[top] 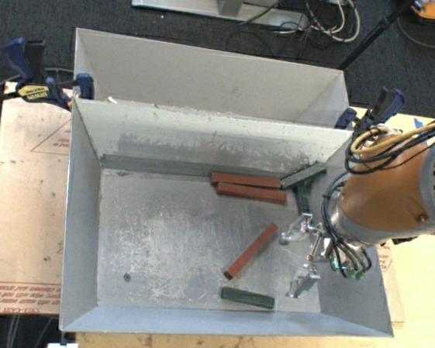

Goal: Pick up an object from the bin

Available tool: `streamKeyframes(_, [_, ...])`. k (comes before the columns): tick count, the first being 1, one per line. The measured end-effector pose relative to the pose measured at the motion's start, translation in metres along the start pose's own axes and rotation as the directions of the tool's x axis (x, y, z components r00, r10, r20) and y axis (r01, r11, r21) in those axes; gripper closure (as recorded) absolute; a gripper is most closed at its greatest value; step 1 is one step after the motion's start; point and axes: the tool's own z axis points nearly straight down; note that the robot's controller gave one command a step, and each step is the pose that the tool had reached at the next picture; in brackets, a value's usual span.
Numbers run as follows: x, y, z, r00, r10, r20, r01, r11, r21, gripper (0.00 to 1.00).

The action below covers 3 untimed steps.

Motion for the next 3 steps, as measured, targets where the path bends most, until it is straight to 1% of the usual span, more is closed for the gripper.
streamKeyframes(1, [-0.002, 0.0, -0.004, 1.0, -0.002, 0.008, 0.002, 1.0, 0.001, 0.0])
streamKeyframes(2, [0.024, 0.07, 0.055, 0.998, -0.062, 0.018, 0.062, 0.998, 0.001, 1.0])
streamKeyframes(3, [0.024, 0.07, 0.055, 0.998, -0.062, 0.018, 0.062, 0.998, 0.001, 1.0])
